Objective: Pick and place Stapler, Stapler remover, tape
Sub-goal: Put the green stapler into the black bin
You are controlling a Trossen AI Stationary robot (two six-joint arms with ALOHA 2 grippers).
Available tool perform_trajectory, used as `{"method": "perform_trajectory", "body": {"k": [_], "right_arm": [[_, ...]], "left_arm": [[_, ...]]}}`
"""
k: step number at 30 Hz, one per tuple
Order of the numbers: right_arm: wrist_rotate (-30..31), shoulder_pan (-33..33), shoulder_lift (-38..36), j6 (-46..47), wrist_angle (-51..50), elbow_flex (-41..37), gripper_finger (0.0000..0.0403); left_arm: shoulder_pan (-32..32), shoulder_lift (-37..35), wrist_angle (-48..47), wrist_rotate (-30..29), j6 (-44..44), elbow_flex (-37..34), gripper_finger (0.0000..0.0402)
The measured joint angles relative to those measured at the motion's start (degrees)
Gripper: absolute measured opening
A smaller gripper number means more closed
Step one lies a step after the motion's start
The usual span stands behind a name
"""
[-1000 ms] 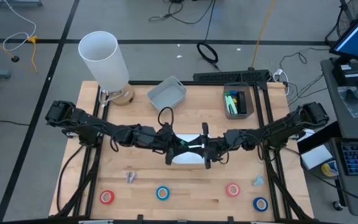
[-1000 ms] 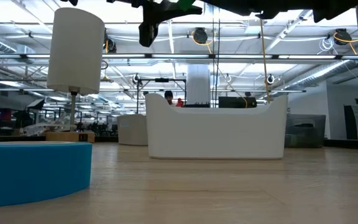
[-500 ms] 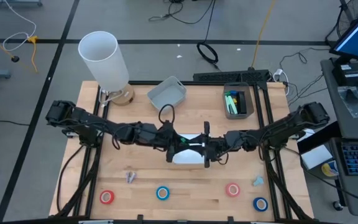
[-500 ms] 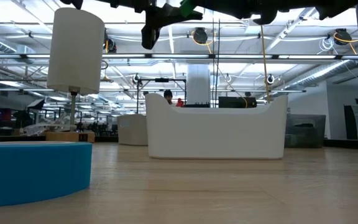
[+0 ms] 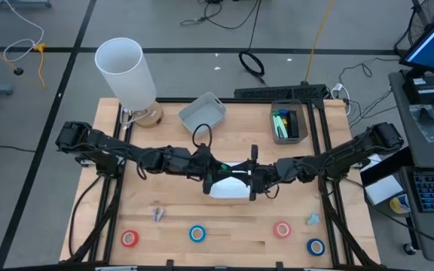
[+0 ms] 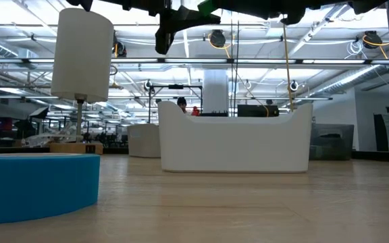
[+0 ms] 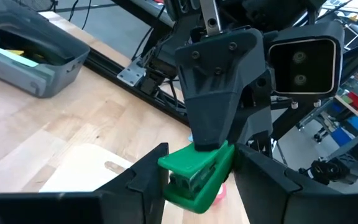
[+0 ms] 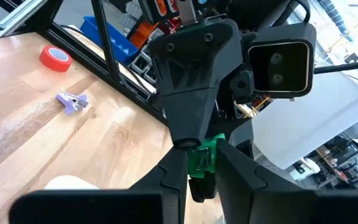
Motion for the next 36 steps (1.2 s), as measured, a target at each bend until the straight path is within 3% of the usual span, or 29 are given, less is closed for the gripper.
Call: {"method": "perform_trajectory", "body": {"k": [25, 36], "right_arm": [[4.02, 0.25, 0.01, -0.93, -0.26, 0.00, 0.0046], [7.42, 0.56, 0.12, -1.39, -1.96, -0.15, 0.0045]], "left_arm": [[0.09, 0.00, -0.03, 0.02, 1.79, -0.09, 0.0173], [0.07, -0.11, -4.18, -0.01, 2.10, -0.09, 0.0173]]}}
